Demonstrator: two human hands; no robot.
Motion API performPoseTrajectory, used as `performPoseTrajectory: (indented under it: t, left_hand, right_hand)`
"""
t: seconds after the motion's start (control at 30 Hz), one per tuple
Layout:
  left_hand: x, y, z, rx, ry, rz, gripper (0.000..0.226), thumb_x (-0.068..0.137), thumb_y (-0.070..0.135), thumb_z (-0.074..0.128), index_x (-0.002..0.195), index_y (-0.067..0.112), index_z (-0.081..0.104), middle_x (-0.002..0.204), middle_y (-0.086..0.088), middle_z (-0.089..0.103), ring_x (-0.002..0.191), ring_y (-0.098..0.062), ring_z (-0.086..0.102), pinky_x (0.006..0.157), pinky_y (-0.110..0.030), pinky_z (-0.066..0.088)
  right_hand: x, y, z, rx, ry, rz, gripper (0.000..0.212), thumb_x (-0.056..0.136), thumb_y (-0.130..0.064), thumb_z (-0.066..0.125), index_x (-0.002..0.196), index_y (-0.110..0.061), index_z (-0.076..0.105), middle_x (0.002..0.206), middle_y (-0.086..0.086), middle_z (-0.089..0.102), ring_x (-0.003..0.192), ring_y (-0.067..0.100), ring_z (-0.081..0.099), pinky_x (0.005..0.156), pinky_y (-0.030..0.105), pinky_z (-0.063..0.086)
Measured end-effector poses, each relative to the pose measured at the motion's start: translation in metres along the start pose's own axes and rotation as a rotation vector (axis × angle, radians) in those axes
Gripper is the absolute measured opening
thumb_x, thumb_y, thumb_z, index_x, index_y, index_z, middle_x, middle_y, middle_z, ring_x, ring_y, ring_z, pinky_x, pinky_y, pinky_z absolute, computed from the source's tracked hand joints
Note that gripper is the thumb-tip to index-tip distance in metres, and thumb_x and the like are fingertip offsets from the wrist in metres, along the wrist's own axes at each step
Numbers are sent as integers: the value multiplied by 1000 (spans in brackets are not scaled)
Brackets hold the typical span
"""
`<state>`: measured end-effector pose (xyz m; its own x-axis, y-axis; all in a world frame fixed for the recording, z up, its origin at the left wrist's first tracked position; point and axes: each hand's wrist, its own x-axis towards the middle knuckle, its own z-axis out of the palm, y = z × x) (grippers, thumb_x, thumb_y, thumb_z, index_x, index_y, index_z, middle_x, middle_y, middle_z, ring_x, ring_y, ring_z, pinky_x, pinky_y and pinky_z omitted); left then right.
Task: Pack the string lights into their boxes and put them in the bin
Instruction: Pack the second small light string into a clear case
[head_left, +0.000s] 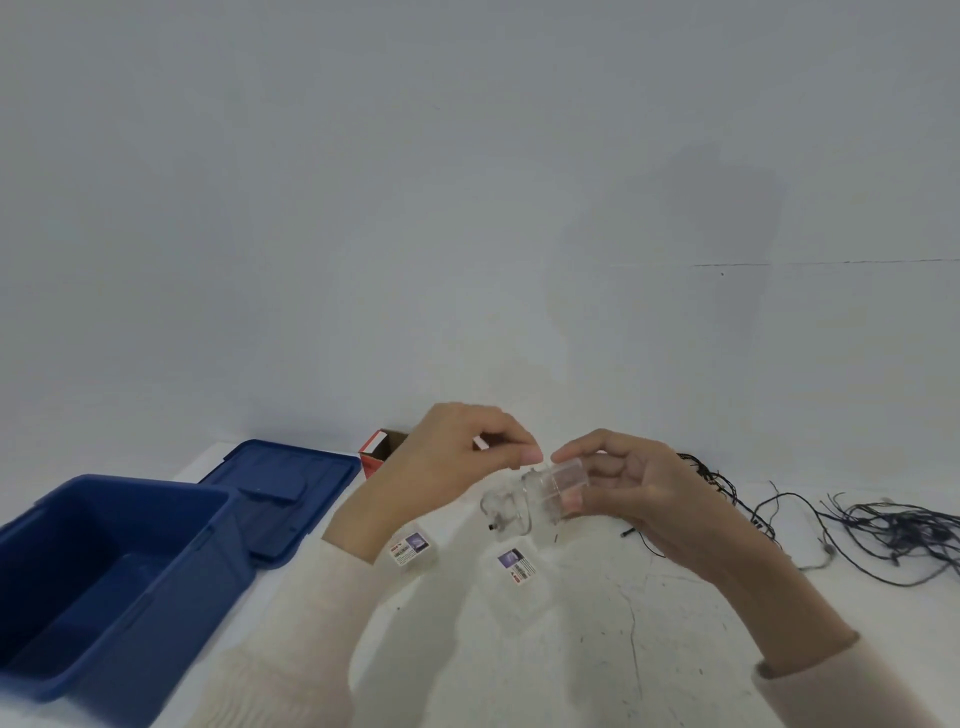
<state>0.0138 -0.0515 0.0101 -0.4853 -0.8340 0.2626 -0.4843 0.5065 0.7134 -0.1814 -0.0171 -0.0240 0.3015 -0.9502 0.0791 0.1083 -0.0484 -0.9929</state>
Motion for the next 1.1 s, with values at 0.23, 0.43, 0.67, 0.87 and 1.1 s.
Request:
performPoseTrajectory:
  t: [0.23,0.43,0.67,0.87,1.1]
  left_hand:
    - [-18,-35,32,-663,66,-285,14,77,8,65,70,18,72,68,4,67,62,-8,60,58,-18,46]
    - [-31,-38,51,-898,294,-341,22,87,-8,50,100,-1,66,89,-9,67,70,-10,59,61,-19,48]
    - [-42,-25,59,-665,591,-357,20,85,-3,60,90,14,71,71,3,74,63,-6,67,58,-14,51]
    - [-48,-25,62,-863,522,-401,25,79,0,66,98,16,69,89,0,75,81,-10,69,81,-25,56]
    - [-47,-26,69,-1220,507,-408,21,81,7,62,100,-1,64,91,-12,70,83,-17,66,83,-24,56]
  right_hand:
    - [7,8,11,215,-68,68,30,66,4,67,95,-1,63,84,19,71,73,25,68,67,30,56]
    - [14,14,27,359,51,147,28,65,-2,69,93,-4,67,82,13,70,69,20,68,63,26,56]
    - [19,24,43,364,256,88,24,77,8,63,99,-1,64,79,12,70,66,18,65,64,23,55]
    - [17,30,52,339,313,-6,23,79,9,63,98,-4,64,81,15,73,70,22,68,67,23,54]
    - [15,41,55,169,378,-102,25,72,4,73,90,-11,65,87,13,74,87,34,68,88,40,50]
